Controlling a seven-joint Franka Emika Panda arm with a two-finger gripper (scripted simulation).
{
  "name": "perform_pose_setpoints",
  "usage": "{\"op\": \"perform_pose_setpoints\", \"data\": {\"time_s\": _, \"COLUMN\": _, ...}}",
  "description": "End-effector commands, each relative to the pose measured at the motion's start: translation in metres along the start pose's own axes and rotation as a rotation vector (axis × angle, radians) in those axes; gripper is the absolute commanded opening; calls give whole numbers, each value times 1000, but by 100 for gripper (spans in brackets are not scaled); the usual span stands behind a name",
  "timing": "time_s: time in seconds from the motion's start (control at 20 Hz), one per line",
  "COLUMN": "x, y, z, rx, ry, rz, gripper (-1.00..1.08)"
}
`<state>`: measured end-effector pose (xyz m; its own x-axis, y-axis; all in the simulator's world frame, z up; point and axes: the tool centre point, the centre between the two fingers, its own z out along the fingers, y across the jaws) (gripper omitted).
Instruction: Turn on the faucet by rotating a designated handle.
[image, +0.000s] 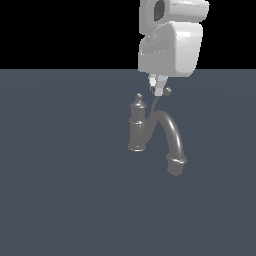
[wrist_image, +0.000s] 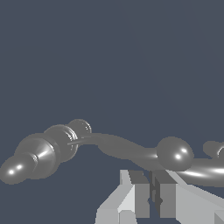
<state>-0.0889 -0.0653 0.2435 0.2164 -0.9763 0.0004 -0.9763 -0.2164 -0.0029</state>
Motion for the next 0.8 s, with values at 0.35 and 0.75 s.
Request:
{"op": "perform_pose_setpoints", "data": {"time_s": 0.35, "x": 29, "y": -6, "z": 0, "rx": 0, "ry": 0, "rz": -3, "gripper": -100}}
{"op": "perform_pose_setpoints", "data": {"time_s": 0.75, "x": 53, "y": -24, "z": 1, "rx": -1, "ry": 0, "rz": 5, "gripper": -100}}
